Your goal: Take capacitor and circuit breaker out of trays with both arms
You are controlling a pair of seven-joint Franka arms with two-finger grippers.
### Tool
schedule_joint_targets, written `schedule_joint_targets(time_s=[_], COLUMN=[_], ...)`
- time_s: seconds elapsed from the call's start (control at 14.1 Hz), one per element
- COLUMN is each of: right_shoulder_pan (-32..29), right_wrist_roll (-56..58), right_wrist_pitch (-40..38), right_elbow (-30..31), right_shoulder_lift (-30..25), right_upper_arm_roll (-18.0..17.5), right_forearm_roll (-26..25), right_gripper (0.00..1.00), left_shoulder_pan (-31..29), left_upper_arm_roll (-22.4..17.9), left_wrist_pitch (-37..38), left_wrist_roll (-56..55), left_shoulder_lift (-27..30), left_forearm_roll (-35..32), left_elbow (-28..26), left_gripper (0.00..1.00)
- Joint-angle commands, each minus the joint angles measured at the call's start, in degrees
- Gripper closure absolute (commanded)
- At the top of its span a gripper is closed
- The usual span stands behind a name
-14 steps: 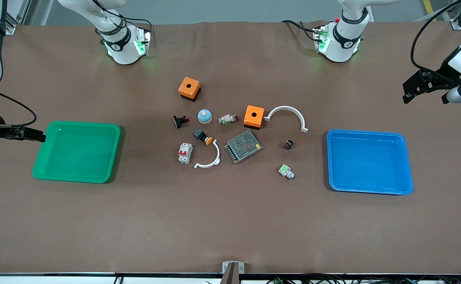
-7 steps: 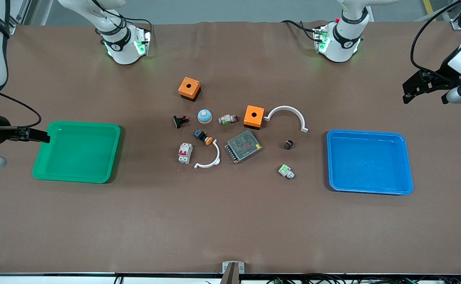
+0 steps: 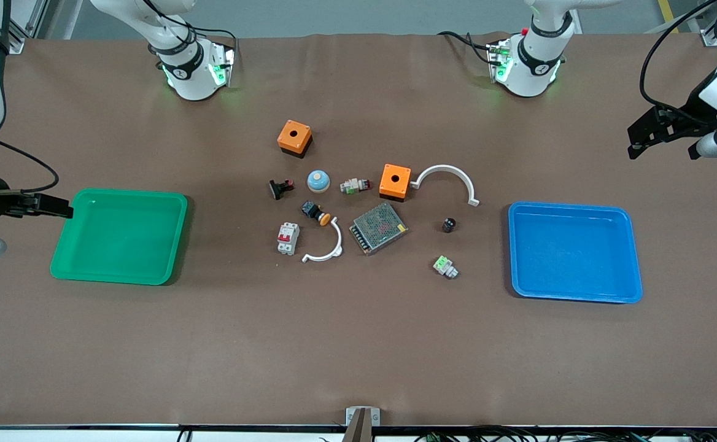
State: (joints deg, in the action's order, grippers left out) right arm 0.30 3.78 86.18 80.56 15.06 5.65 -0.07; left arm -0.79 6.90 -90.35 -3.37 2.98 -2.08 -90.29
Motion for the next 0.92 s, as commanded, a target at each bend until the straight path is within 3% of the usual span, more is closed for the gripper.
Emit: schedule_joint_targets(time_s=[0.0,0.28,0.85], right_shoulder_pan=[-0.8,-0.6,-0.5], right_wrist_roll=[0.8,0.9,2.4], right_wrist_pitch=[2.8,4.2,6.3], right_elbow=[8.7,14.5,19.0], right_shoulder_lift=[-7.3,-13.4,-18.5], right_upper_arm_roll=[-0.6,-0.6,-0.6], right_forearm_roll=[0.7,0.6,-0.2], right_gripper=[0.0,0.0,0.0], left_shoulder_pan=[-0.2,-0.3,-1.9], left_upper_arm_roll=[-0.5,-0.7,-0.6], left_wrist_pitch=[1.1,3.3,3.2], left_wrist_roll=[1.1,0.0,1.3], left_shoulder_lift=[0.7,0.6,-0.2], left_forearm_roll=[1.3,1.1,0.8], left_elbow=[0.1,0.7,0.9], left_gripper=[0.0,0.0,0.0])
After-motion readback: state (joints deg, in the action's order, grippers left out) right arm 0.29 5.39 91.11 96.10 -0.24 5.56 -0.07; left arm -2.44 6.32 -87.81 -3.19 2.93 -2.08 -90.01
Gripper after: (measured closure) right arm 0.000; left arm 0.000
